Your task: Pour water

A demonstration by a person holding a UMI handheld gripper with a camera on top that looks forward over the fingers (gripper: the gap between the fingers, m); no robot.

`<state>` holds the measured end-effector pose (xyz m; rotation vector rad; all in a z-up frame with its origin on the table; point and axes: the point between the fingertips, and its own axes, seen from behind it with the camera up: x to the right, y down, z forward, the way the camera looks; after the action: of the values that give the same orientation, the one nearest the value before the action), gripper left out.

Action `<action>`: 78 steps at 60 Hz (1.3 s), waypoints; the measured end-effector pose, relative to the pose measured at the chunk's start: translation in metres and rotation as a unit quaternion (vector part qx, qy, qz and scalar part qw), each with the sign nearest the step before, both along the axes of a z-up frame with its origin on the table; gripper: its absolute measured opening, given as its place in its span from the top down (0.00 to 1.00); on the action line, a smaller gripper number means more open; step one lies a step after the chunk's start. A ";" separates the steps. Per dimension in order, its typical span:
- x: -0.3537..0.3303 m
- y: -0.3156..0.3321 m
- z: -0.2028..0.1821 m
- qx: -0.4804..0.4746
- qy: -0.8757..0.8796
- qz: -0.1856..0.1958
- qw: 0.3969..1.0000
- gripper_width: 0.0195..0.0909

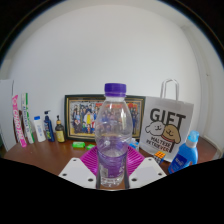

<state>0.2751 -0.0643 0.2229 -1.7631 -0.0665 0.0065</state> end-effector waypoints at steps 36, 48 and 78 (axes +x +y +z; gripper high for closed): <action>0.047 -0.015 -0.135 -0.048 -0.004 0.001 0.999 0.64; 0.038 -0.035 -0.127 -0.082 0.002 -0.004 0.997 0.10; -0.051 -0.218 -0.015 -0.137 -0.034 -0.052 0.989 0.07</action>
<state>0.2241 -0.2820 0.2083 -2.0406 -0.0237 -0.1249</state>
